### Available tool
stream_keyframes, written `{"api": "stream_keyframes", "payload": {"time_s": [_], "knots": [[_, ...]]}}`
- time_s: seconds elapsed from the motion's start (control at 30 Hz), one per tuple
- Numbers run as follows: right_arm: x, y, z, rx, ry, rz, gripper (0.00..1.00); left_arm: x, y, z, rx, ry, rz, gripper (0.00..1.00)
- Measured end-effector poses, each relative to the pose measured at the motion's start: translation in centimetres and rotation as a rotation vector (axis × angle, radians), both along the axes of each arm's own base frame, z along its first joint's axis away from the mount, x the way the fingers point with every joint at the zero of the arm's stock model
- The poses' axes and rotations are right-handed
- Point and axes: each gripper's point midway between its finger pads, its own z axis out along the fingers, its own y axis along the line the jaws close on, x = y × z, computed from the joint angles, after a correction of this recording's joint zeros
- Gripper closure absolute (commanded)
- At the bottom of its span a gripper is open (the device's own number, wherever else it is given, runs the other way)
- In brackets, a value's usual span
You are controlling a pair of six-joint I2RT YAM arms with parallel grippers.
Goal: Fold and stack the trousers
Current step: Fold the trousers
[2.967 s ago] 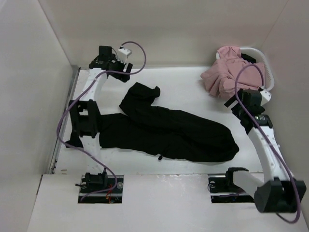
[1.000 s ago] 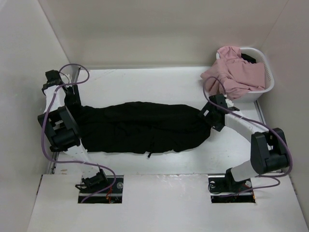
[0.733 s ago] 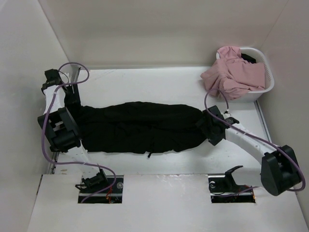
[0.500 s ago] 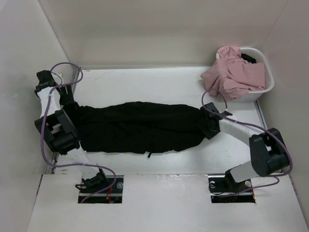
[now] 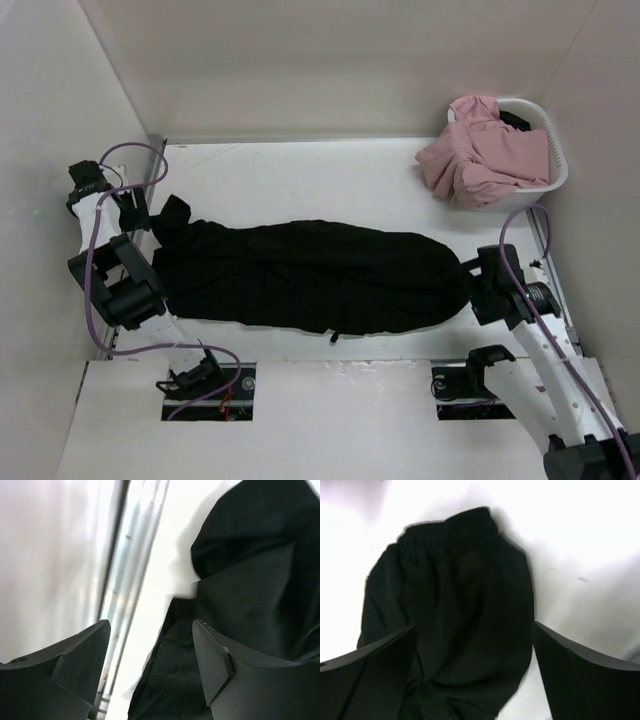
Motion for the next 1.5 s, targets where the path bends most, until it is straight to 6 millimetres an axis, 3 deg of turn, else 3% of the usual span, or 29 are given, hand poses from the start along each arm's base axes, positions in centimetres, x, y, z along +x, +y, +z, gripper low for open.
{"api": "stream_keyframes", "payload": {"time_s": [0.13, 0.23, 0.3, 0.4, 0.47, 0.57, 0.63, 0.73, 0.83, 0.87, 0.97, 1.1, 1.17, 1.27, 1.3, 1.37, 1.4, 1.5], "knots": [[-2.9, -1.2, -0.3, -0.022, 0.068, -0.033, 0.00, -1.3, -1.6, -0.8, -0.031, 0.029, -0.028, 0.33], [-2.2, -1.4, 0.5, -0.094, 0.130, 0.024, 0.00, -1.9, -2.3, -1.0, -0.042, 0.035, -0.054, 0.33], [0.7, -0.9, 1.8, -0.148, 0.149, 0.116, 0.00, -1.7, -2.7, -0.7, -0.042, 0.024, -0.085, 0.31], [7.8, 1.0, 3.2, -0.181, 0.123, 0.260, 0.00, -0.8, -3.7, 0.1, -0.030, -0.007, -0.155, 0.30], [12.6, 2.7, 2.9, -0.174, 0.109, 0.356, 0.00, 0.2, -5.0, 0.6, -0.014, -0.027, -0.229, 0.29], [18.3, 5.1, 0.8, -0.147, 0.116, 0.495, 0.00, 1.7, -6.9, 0.7, 0.025, -0.034, -0.355, 0.29], [20.2, 6.1, -1.3, -0.132, 0.146, 0.563, 0.00, 2.3, -8.1, 0.4, 0.053, -0.021, -0.435, 0.30], [20.7, 6.6, -4.9, -0.120, 0.220, 0.621, 0.00, 3.1, -8.9, -1.4, 0.087, 0.031, -0.517, 0.44], [19.6, 6.5, -6.9, -0.130, 0.279, 0.652, 0.05, 3.2, -9.0, -5.0, 0.074, 0.117, -0.543, 0.77], [19.3, 6.4, -7.1, -0.133, 0.288, 0.655, 0.09, 3.1, -9.0, -6.2, 0.064, 0.144, -0.542, 0.86], [19.2, 6.4, -7.1, -0.145, 0.296, 0.679, 0.38, 3.0, -9.0, -8.0, 0.049, 0.184, -0.523, 0.97], [19.0, 7.2, -7.1, -0.118, 0.324, 0.732, 0.92, 4.3, -8.4, -6.9, 0.079, 0.145, -0.465, 1.00], [18.4, 8.1, -7.2, -0.077, 0.336, 0.757, 1.00, 5.3, -7.7, -5.6, 0.102, 0.106, -0.429, 1.00], [17.0, 8.6, -6.9, -0.042, 0.347, 0.765, 0.99, 5.9, -6.4, -2.9, 0.129, 0.034, -0.367, 1.00], [16.3, 8.6, -6.5, -0.037, 0.348, 0.764, 0.89, 5.8, -6.0, -2.1, 0.136, 0.016, -0.349, 1.00], [15.1, 8.6, -5.3, -0.041, 0.333, 0.746, 0.54, 5.4, -4.8, -0.3, 0.153, -0.022, -0.309, 1.00], [14.7, 8.7, -4.6, -0.051, 0.320, 0.737, 0.42, 5.1, -4.3, 0.6, 0.166, -0.042, -0.293, 1.00], [14.3, 10.2, -2.8, -0.083, 0.275, 0.748, 0.20, 3.8, -3.3, 1.5, 0.182, -0.060, -0.255, 1.00]]}}
